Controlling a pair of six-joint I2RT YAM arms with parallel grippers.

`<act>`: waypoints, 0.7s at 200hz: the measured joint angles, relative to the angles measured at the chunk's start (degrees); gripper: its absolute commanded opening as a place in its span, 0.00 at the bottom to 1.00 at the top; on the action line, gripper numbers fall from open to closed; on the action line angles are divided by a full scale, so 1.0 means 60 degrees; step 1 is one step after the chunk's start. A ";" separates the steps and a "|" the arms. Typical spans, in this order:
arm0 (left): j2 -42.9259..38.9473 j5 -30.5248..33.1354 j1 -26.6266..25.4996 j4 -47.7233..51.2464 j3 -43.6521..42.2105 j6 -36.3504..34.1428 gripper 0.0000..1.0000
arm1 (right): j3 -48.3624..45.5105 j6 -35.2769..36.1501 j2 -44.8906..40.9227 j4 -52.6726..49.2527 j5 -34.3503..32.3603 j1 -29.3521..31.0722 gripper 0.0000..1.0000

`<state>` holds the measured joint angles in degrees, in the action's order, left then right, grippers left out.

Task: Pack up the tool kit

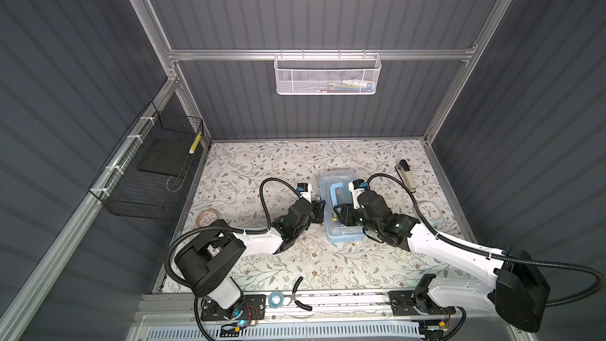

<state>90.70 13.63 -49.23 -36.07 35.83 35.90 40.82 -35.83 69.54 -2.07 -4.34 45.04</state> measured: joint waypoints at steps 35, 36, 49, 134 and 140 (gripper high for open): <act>-0.0004 -0.0004 0.0004 0.0000 0.0000 0.0106 0.39 | 0.0000 0.0000 -0.0098 -0.0175 0.0000 0.0000 0.51; -0.0004 -0.0004 0.0004 -0.0004 0.0000 0.0106 0.39 | 0.0000 0.0000 -0.0098 -0.0178 0.0000 0.0000 0.51; -0.0004 -0.0084 0.0018 -0.0113 -0.0044 0.0175 0.40 | 0.0000 0.0000 -0.0098 -0.0189 0.0000 0.0000 0.51; 0.0251 -0.1147 0.0015 -0.1581 -0.0397 0.0739 0.30 | 0.0000 0.0007 -0.0106 -0.0226 -0.0047 -0.0029 0.50; 0.0284 -0.1206 0.0015 -0.1628 -0.0397 0.0754 0.29 | 0.0000 0.0007 -0.0120 -0.0240 -0.0062 -0.0036 0.50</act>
<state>92.40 6.39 -49.15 -45.84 33.45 40.42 40.82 -35.79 68.82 -3.51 -4.71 44.82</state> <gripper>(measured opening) 0.304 0.501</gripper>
